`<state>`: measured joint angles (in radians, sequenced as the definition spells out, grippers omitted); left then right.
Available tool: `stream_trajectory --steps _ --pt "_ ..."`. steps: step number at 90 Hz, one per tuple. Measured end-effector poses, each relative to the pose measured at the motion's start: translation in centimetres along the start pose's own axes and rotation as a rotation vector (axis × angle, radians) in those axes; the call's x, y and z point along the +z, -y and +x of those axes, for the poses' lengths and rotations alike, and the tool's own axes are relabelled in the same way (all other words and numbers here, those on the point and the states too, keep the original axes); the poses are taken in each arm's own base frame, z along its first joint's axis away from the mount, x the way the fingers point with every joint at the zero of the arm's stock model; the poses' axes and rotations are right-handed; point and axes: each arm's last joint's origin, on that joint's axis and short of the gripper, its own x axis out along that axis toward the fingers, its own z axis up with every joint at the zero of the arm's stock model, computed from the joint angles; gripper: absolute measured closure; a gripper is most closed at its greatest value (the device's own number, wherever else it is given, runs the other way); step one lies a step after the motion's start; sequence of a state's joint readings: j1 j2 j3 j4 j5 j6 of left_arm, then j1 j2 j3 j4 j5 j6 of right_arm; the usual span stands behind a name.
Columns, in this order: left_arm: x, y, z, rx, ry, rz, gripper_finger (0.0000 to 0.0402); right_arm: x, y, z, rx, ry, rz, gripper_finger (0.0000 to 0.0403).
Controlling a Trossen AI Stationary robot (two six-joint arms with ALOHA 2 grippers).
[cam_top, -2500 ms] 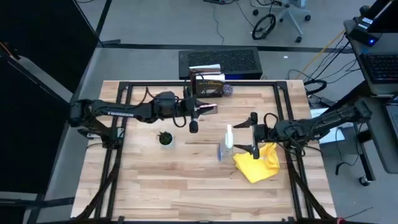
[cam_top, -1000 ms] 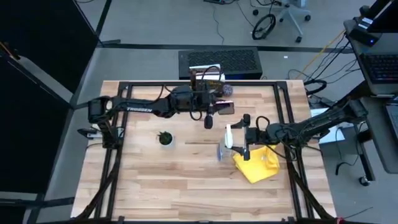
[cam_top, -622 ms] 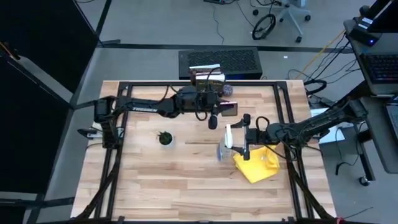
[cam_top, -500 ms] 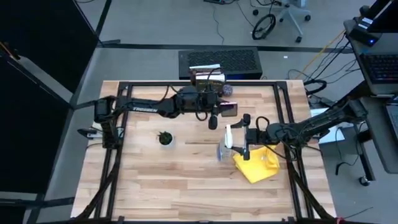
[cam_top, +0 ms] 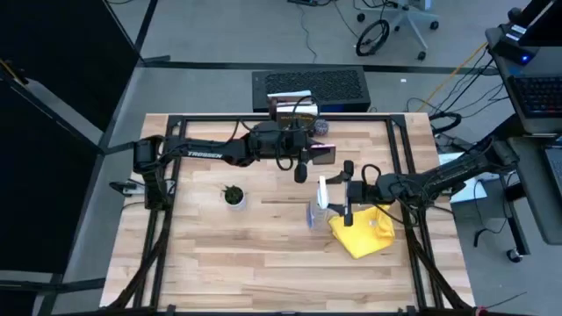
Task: Apply microfiber cloth
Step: Spray the front of the cellphone using the spray bottle
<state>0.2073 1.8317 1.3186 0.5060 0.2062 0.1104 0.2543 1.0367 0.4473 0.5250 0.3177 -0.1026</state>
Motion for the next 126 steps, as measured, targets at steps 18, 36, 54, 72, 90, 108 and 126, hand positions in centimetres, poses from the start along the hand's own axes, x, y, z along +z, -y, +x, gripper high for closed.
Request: stream_trajectory --steps 18,36,54,72,90,108,126 --pt "1.0 0.0 -0.5 0.002 0.014 0.009 0.0384 -0.1 0.0 0.0 -0.002 -0.006 0.012 0.0163" --pt "2.4 -0.1 -1.0 0.001 0.002 0.013 0.0384 -0.2 0.2 0.0 -0.01 -0.02 0.024 0.0165" --pt "3.5 -0.1 -1.7 0.013 0.001 0.04 0.0384 -0.2 0.4 0.1 -0.017 -0.023 0.029 0.0162" --pt "4.3 -0.1 -2.4 0.038 -0.025 0.077 0.0384 0.0 0.6 -0.3 -0.019 -0.028 0.042 0.0129" --pt "4.6 -0.1 -2.7 0.038 -0.027 0.085 0.0384 2.2 1.0 -1.0 -0.014 -0.22 0.095 0.0071" --pt "4.8 -0.1 -3.3 0.072 -0.087 0.099 0.0384 6.1 1.7 -2.2 -0.011 -0.436 0.051 0.0031" --pt "5.8 0.4 -5.8 0.123 -0.249 0.1 0.0384 9.1 2.5 -4.9 -0.051 -0.63 0.171 0.0026"
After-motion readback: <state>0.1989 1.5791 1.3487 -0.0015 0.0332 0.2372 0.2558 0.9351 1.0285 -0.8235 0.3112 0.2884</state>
